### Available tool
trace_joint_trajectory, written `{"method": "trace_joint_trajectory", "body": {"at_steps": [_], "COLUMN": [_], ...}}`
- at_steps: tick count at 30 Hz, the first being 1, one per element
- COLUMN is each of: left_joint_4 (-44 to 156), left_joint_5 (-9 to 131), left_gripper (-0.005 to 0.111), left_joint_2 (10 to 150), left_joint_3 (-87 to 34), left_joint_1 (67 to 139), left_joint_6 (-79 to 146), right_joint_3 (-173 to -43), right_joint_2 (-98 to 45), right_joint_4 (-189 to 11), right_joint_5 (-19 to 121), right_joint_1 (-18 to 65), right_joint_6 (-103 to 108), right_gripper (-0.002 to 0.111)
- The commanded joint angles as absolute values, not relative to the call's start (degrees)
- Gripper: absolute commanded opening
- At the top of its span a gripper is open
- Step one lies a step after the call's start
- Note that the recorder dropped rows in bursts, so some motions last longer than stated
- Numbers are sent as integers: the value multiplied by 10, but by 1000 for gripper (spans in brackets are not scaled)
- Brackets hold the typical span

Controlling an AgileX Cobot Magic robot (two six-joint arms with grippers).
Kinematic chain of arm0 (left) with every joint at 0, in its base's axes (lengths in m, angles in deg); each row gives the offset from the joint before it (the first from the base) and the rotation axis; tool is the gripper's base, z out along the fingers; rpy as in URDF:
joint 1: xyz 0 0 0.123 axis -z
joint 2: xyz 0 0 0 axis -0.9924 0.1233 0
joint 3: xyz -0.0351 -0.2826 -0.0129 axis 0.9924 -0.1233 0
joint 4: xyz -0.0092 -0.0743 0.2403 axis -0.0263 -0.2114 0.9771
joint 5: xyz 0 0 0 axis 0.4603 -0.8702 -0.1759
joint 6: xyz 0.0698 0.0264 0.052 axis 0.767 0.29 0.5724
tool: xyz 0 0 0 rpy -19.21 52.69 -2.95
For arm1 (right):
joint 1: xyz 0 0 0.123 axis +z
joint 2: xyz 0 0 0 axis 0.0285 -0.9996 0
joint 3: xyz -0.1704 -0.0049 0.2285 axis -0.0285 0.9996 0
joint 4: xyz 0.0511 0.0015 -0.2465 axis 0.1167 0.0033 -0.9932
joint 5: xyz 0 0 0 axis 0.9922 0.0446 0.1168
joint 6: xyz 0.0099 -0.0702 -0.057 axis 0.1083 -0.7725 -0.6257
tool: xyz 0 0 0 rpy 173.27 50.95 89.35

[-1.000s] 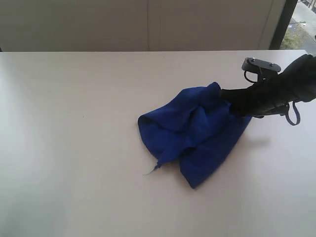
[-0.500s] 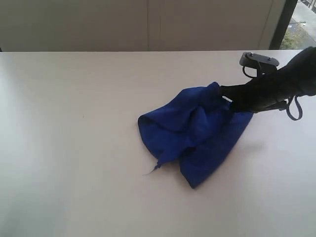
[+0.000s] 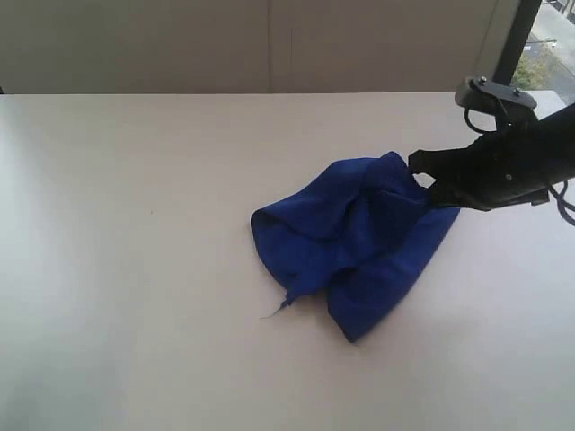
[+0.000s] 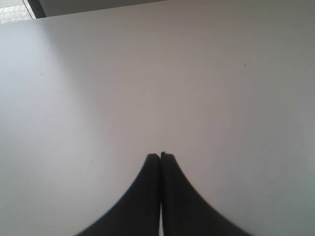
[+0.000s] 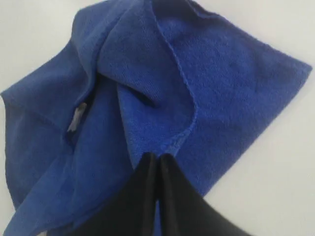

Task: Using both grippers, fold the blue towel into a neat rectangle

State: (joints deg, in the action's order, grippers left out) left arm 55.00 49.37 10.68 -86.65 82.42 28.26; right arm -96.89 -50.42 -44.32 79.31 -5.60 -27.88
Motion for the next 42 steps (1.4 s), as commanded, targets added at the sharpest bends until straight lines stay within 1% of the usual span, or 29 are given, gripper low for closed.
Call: {"method": "trace_joint_trajectory", "body": {"at_steps": [1,7,25,32,42], "left_joint_4": [546,546,546,499,499], "left_joint_5": [494,494,499,599,709], "left_gripper": [0,0,0,0,0], "left_joint_2": [104,104,104,104,104], "left_joint_3": [-869,-869,-869,-869,-869], "left_joint_1": [824,824,824,824,824], "left_joint_6": [279,279,279,271,265], "right_joint_3": [-940,-918,-915,-915,-915], "right_joint_2": [-501,-507,-507,-507,-507], "right_joint_4": [-448,-442,-439,-439,-439], "right_joint_5": [774,730,738,737,735], "right_joint_1": [-55,-55,-55,-55,-55], "right_joint_6": [-277,-277,-277,-277,-277], "right_gripper": [0,0,0,0,0]}}
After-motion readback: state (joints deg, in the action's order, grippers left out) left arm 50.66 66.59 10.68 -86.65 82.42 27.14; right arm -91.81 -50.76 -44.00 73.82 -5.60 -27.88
